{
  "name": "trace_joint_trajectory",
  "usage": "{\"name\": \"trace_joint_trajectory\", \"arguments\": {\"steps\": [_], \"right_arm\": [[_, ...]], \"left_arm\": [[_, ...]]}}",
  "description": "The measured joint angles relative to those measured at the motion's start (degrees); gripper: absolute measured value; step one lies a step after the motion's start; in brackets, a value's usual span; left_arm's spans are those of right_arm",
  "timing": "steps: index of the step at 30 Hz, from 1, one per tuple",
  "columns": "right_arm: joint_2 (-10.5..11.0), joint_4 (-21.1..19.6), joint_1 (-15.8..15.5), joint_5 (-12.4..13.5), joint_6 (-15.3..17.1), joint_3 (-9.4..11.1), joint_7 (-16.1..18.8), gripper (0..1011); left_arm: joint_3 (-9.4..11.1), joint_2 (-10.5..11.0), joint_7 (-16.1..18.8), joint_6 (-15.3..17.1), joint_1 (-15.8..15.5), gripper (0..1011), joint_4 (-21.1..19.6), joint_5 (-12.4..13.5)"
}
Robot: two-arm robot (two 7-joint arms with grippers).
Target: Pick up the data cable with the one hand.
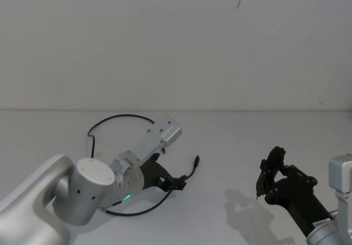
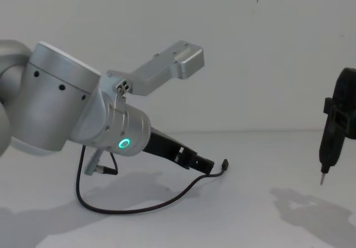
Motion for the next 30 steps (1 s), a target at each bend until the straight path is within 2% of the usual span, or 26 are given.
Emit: {"name": "trace_joint_trajectory", "arguments": {"steps": [9,26,30], "right_arm": [[0.0,0.0,0.0,0.0,0.0,0.0,0.0,263],[0.0,0.0,0.0,0.0,0.0,0.0,0.0,263],[0.0,0.0,0.0,0.0,0.0,0.0,0.0,263]], "left_arm": [[0.3,-1.59,-0.35,1.83,-1.29,1001,2.71,0.45],[0.14,-2.3,-0.5,3.59,-1.71,1001,4.31,1.27],[0.05,-2.36,-0.47,3.84,-1.7,945,4.49,1.4]]}}
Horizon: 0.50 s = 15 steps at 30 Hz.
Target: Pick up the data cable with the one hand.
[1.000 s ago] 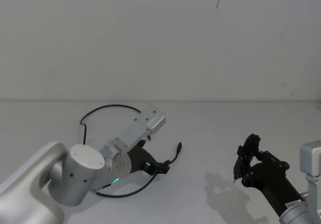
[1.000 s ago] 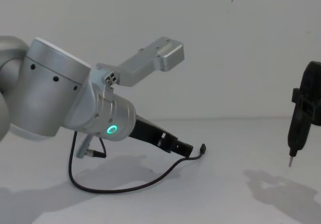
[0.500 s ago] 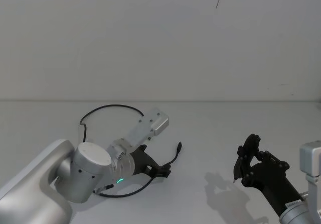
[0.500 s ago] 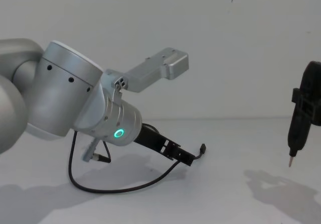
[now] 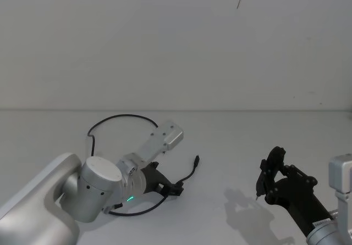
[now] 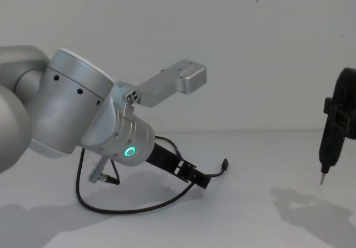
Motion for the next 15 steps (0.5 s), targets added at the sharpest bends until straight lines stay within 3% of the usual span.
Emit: {"name": "trace_joint_trajectory", "arguments": {"steps": [3,15], "right_arm": [[0.0,0.0,0.0,0.0,0.0,0.0,0.0,263],[0.0,0.0,0.0,0.0,0.0,0.0,0.0,263]], "left_arm": [[-0.05,-0.02,0.02,0.11,0.0,908,0.08,0.06],[-0.13,-0.08,0.07,0.35,0.04,540,0.25,0.21]]}}
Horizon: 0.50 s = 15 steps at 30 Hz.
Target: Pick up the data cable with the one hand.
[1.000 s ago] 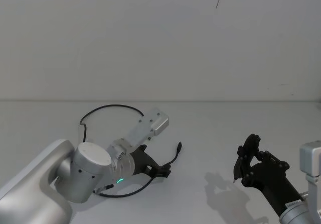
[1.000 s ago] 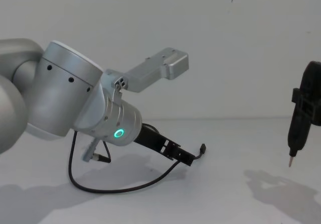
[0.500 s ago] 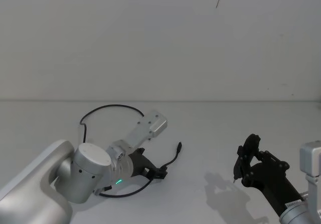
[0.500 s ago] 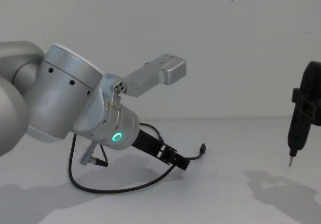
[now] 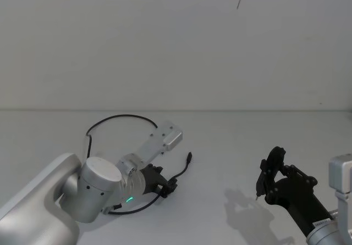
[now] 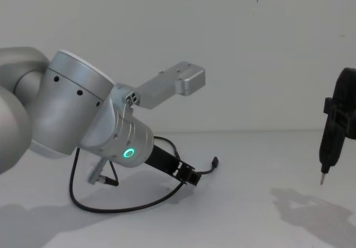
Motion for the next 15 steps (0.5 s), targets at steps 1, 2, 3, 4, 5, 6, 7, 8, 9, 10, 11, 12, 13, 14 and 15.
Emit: {"name": "trace_joint_trajectory", "arguments": {"steps": [1,2,3,4,5,6,7,8,9,10,11,12,13,14,15], "right_arm": [[0.0,0.0,0.0,0.0,0.0,0.0,0.0,263],[0.0,0.0,0.0,0.0,0.0,0.0,0.0,263],[0.0,0.0,0.0,0.0,0.0,0.0,0.0,263],[0.0,0.0,0.0,0.0,0.0,0.0,0.0,263],[0.0,0.0,0.0,0.0,0.0,0.0,0.0,263],[0.0,0.0,0.0,-0.01,0.0,0.0,0.0,263],[0.0,0.0,0.0,0.0,0.0,0.0,0.0,263],[0.0,0.0,0.0,-0.01,0.0,0.0,0.0,263],[0.0,0.0,0.0,0.0,0.0,0.0,0.0,263],[0.0,0.0,0.0,-0.01,0.0,0.0,0.0,263],[0.0,0.0,0.0,0.0,0.0,0.0,0.0,263],[0.0,0.0,0.0,0.0,0.0,0.0,0.0,263],[0.0,0.0,0.0,0.0,0.0,0.0,0.0,263],[0.0,0.0,0.0,0.0,0.0,0.0,0.0,263],[0.0,0.0,0.0,-0.01,0.0,0.0,0.0,263]], "left_arm": [[-0.01,-0.01,0.01,0.02,0.0,498,0.01,0.01],[-0.01,-0.01,0.01,0.03,0.0,456,0.01,0.01],[-0.01,-0.01,0.02,0.03,0.0,436,0.02,0.02],[-0.02,-0.02,0.03,0.04,0.0,397,0.03,0.03],[-0.02,-0.02,0.03,0.04,0.0,397,0.03,0.03],[-0.03,-0.03,0.04,0.05,0.0,340,0.03,0.04],[-0.04,-0.03,0.05,0.06,0.01,316,0.04,0.05],[-0.04,-0.03,0.05,0.07,0.01,284,0.05,0.06],[-0.05,-0.03,0.05,0.07,0.01,258,0.05,0.06],[-0.05,-0.04,0.05,0.08,0.01,202,0.06,0.07],[-0.05,-0.04,0.05,0.08,0.0,182,0.07,0.07],[-0.05,-0.04,0.05,0.09,0.01,150,0.07,0.07],[-0.05,-0.04,0.05,0.09,0.0,150,0.07,0.08],[-0.05,-0.04,0.05,0.1,0.01,98,0.08,0.07],[-0.05,-0.04,0.05,0.11,0.01,75,0.08,0.08]]}}
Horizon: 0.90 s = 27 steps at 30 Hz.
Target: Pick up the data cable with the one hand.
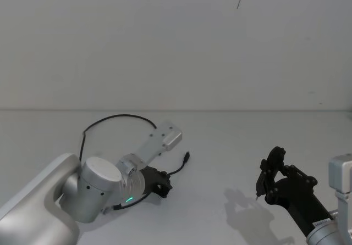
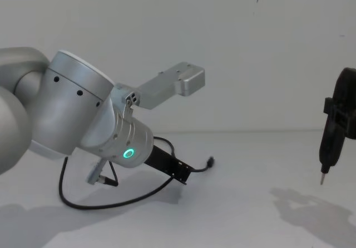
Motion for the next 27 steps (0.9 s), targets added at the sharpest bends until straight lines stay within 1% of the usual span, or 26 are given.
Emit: {"name": "trace_joint_trajectory", "arguments": {"steps": [2,8,14,21,22,24,26,27], "right_arm": [[0.0,0.0,0.0,0.0,0.0,0.0,0.0,263],[-0.05,0.0,0.0,0.01,0.0,0.0,0.0,263],[-0.52,0.12,0.04,0.66,-0.5,0.09,0.72,263],[-1.76,0.51,0.06,2.81,-1.69,0.51,2.24,263],[-2.08,0.61,0.06,3.43,-1.91,0.64,2.61,263],[-2.4,0.72,0.06,4.21,-2.18,0.79,3.06,263],[-2.95,0.93,0.06,5.41,-2.42,1.08,3.71,263],[-3.14,0.99,0.06,5.8,-2.51,1.19,4.01,263]], "left_arm": [[0.0,0.0,0.0,0.0,0.01,44,0.0,0.05],[0.35,0.37,0.04,-0.64,0.23,41,-0.4,0.68],[1.23,1.68,0.16,-3.19,0.82,41,-1.78,2.07],[2.07,4.12,0.21,-7.5,2.14,40,-4.25,3.8],[2.18,4.82,0.21,-8.83,2.52,41,-4.88,4.22],[2.28,5.65,0.2,-10.08,3.0,41,-5.63,4.56],[2.36,6.81,0.17,-12.33,3.69,41,-6.63,5.06],[2.38,7.77,0.11,-14.13,4.25,40,-7.4,5.37]]}}
